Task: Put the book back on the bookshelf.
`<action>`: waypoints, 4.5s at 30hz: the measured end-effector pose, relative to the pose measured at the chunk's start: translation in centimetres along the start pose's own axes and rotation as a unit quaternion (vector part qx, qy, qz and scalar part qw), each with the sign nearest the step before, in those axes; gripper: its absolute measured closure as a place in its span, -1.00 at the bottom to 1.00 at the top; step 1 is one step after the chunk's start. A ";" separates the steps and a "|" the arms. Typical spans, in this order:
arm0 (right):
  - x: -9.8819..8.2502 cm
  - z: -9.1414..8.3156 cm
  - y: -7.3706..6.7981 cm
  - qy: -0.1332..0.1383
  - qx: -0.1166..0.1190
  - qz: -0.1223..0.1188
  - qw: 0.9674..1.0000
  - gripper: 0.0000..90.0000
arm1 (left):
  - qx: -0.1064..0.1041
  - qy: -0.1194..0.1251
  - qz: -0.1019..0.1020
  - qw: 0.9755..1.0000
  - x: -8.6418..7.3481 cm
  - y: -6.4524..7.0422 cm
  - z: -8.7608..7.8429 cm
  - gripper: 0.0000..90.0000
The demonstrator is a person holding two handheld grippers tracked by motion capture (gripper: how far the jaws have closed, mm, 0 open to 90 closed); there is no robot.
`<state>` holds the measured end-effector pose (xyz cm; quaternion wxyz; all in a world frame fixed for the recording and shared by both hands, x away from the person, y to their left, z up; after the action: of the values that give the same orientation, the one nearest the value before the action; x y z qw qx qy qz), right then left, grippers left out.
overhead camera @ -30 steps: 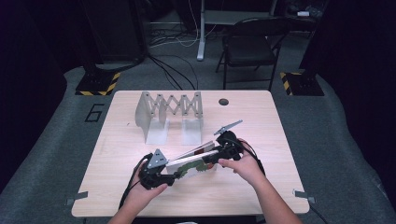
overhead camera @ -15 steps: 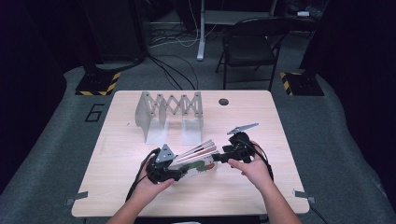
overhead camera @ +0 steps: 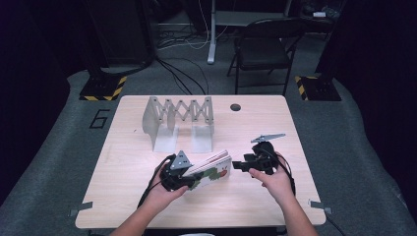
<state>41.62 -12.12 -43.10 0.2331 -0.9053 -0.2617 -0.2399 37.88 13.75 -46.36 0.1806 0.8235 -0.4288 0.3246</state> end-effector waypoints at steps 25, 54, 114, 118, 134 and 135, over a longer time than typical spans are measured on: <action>1.2 1.4 0.4 0.006 0.010 0.002 1.000 -0.17 | -0.005 -0.043 0.010 0.999 -0.7 1.1 -1.6 0.59; 1.1 1.4 0.8 0.008 0.010 0.010 1.000 -0.17 | 0.030 -0.079 -0.009 0.996 -0.7 1.2 0.5 0.32; 1.1 1.0 1.4 0.018 0.005 0.021 1.000 -0.17 | 0.002 -0.066 0.015 0.998 0.2 1.8 -0.1 0.69; 1.0 0.8 1.6 0.020 0.006 0.027 0.999 -0.17 | -0.001 -0.059 0.008 0.998 0.8 1.4 -0.7 0.70; 1.0 0.5 1.9 0.024 0.007 0.033 0.999 -0.17 | 0.031 -0.050 -0.023 0.998 2.0 -0.8 -3.0 0.69; 1.0 0.5 1.9 0.024 0.006 0.033 0.999 -0.17 | 0.034 -0.051 -0.025 0.998 1.9 -1.0 -3.2 0.69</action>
<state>43.63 -12.89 -43.51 0.2527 -0.9060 -0.2271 -0.2522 38.33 15.03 -42.72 0.1389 0.8549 -0.4058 0.2919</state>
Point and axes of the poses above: each handheld gripper's, and its own axes: z roughly forward along the jaws, x roughly out of its top, y roughly to its right, the point moved 3 cm from there along z, roughly forward along the jaws, and after that the axes turned 8 degrees about -y, right-handed, at the moved point
